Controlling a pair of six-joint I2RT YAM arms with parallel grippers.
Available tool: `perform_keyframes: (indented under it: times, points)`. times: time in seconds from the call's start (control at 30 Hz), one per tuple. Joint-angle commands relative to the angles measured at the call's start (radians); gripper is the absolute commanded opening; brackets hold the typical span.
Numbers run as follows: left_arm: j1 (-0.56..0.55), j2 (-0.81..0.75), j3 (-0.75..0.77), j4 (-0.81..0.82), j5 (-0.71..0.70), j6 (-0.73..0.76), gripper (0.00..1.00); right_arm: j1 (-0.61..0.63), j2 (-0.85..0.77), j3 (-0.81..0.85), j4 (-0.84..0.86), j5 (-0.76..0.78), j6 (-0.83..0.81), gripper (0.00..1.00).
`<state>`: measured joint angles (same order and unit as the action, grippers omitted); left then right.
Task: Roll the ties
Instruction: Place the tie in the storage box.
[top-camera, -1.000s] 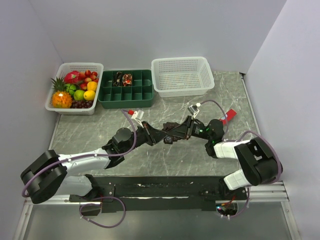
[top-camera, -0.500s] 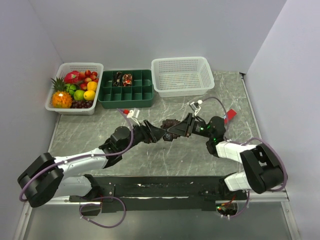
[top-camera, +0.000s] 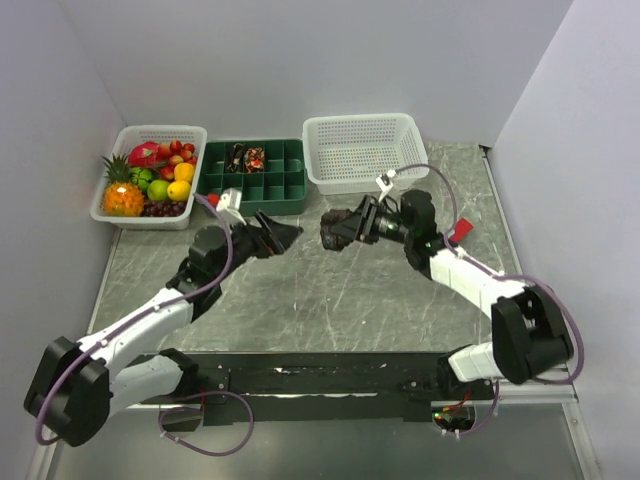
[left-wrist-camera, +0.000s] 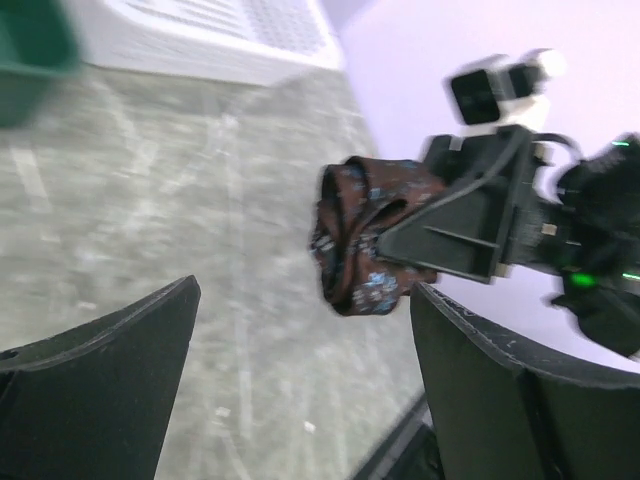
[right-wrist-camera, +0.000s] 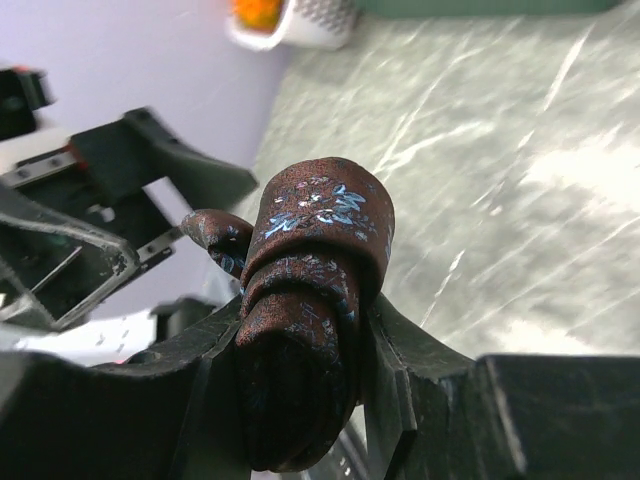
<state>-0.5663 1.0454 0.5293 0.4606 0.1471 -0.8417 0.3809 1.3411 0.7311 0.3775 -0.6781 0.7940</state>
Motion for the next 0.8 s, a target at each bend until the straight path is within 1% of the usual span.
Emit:
perform_keyframes:
  times: [0.0,0.03,0.1,0.17,0.2,0.23,0.27,0.3,0.47,0.5,0.57,0.6,0.67,0.7,0.77]
  points:
    - [0.112,0.072,0.116,-0.140,0.045,0.065,0.91,0.004,0.110,0.183,-0.172,0.098,-0.111,0.00]
    - [0.135,0.093,0.136,-0.158,0.048,0.070,0.91,0.010,0.133,0.250,-0.189,0.107,-0.119,0.00]
    - [0.199,0.157,0.181,-0.195,0.075,0.081,0.90,0.022,0.206,0.319,-0.241,0.136,-0.143,0.00]
    - [0.232,0.205,0.211,-0.226,0.078,0.095,0.89,0.045,0.262,0.431,-0.274,0.169,-0.162,0.00]
    - [0.259,0.256,0.253,-0.250,0.071,0.104,0.89,0.053,0.323,0.471,-0.311,0.184,-0.188,0.00]
    - [0.269,0.281,0.276,-0.272,0.065,0.115,0.89,0.058,0.357,0.557,-0.334,0.218,-0.196,0.00]
    - [0.276,0.304,0.294,-0.293,0.057,0.134,0.89,0.067,0.392,0.606,-0.359,0.227,-0.203,0.00]
    - [0.295,0.345,0.331,-0.307,0.045,0.141,0.89,0.067,0.456,0.690,-0.377,0.236,-0.211,0.00]
    - [0.327,0.422,0.403,-0.335,0.032,0.187,0.88,0.078,0.642,0.965,-0.497,0.291,-0.220,0.00]
    - [0.329,0.433,0.417,-0.342,0.022,0.191,0.88,0.087,0.697,1.060,-0.518,0.307,-0.225,0.00]
    - [0.333,0.444,0.426,-0.346,0.011,0.202,0.88,0.098,0.757,1.157,-0.587,0.363,-0.226,0.00]
    - [0.336,0.450,0.431,-0.344,0.002,0.204,0.89,0.108,0.818,1.262,-0.620,0.388,-0.226,0.00]
    - [0.342,0.456,0.432,-0.341,0.005,0.204,0.89,0.122,0.875,1.349,-0.687,0.457,-0.225,0.00]
    - [0.345,0.461,0.434,-0.338,0.005,0.205,0.89,0.137,0.926,1.420,-0.707,0.481,-0.222,0.00]
    - [0.348,0.467,0.433,-0.327,0.020,0.205,0.89,0.148,0.983,1.482,-0.755,0.566,-0.217,0.00]
